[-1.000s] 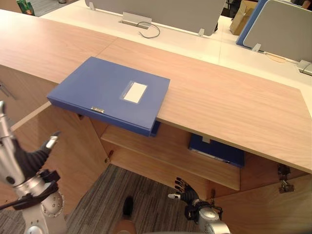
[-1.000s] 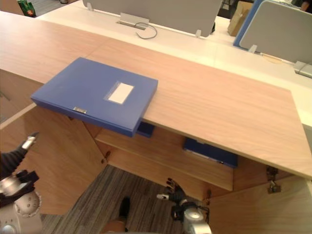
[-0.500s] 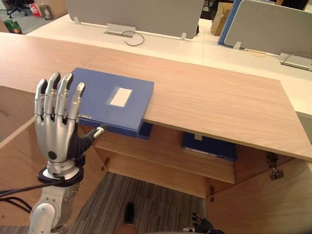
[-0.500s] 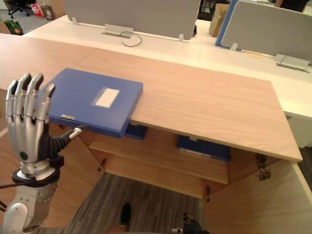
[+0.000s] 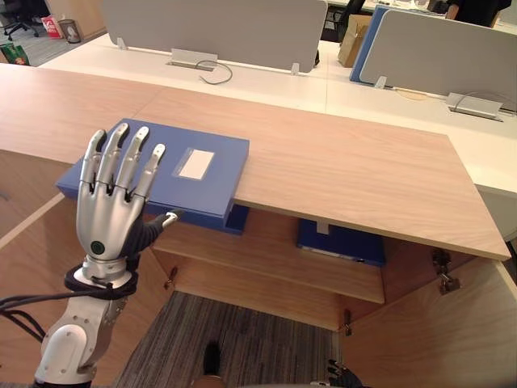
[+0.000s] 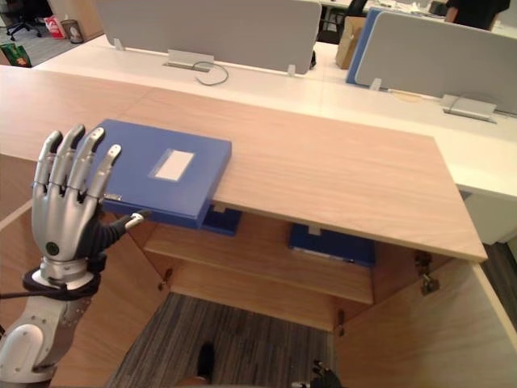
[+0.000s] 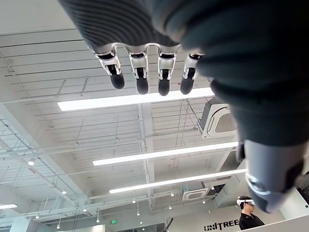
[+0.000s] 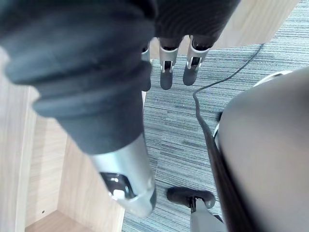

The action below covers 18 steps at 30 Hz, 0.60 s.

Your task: Walk over to the cabinet, pick up the folder, carry it to the office cabinet, place the folder inside the office cabinet, then close the office cabinet door

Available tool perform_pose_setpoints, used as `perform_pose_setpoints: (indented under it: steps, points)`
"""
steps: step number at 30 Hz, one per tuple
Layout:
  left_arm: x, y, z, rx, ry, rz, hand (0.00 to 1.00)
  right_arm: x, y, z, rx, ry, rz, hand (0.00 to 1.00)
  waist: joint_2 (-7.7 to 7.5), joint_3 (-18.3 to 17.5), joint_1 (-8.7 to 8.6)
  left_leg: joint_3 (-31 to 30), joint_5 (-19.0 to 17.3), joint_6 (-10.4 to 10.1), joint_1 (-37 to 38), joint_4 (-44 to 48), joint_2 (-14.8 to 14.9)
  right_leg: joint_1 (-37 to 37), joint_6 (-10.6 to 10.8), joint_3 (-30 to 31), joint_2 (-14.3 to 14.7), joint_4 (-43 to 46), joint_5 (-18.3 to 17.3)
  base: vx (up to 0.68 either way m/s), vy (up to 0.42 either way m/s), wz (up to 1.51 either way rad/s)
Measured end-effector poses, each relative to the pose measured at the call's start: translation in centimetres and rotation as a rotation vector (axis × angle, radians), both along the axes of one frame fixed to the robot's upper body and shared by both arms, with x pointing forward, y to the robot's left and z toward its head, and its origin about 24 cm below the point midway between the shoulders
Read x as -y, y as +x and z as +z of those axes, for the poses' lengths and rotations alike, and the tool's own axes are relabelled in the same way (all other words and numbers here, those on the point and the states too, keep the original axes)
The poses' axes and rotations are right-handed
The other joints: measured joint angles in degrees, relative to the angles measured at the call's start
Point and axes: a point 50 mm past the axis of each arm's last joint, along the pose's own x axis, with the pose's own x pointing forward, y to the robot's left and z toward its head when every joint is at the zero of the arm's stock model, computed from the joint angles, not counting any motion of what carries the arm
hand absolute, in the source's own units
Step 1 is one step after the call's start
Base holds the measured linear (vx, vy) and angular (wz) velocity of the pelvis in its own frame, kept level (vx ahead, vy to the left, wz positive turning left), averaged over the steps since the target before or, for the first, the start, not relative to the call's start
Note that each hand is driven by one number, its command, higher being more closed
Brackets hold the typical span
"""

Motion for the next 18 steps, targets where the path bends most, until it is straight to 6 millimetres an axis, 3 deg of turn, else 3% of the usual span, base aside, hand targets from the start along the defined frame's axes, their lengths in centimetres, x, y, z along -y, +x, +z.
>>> perform_pose_setpoints:
  steps: [13,18]
  points:
    - [-1.7,0.8,-2.5,-0.164,0.013,0.078,0.0,0.3,0.0,0.0,0.004,-0.002,-0.037,0.0,-0.11,-0.07,-0.02,0.47,0.04,-0.04,0.05,0.0,0.4,-0.57,-0.19,0.67,0.1,0.64,-0.15,0.0,0.0,-0.01]
    - [-3.7,1.2,-4.2,-0.274,0.013,0.175,0.0,0.2,0.3,0.1,0.009,0.001,-0.037,0.0,-0.21,-0.02,-0.16,0.46,0.09,0.03,0.85,0.0,0.43,0.15,-0.32,0.66,0.08,0.65,-0.28,0.0,0.0,0.0]
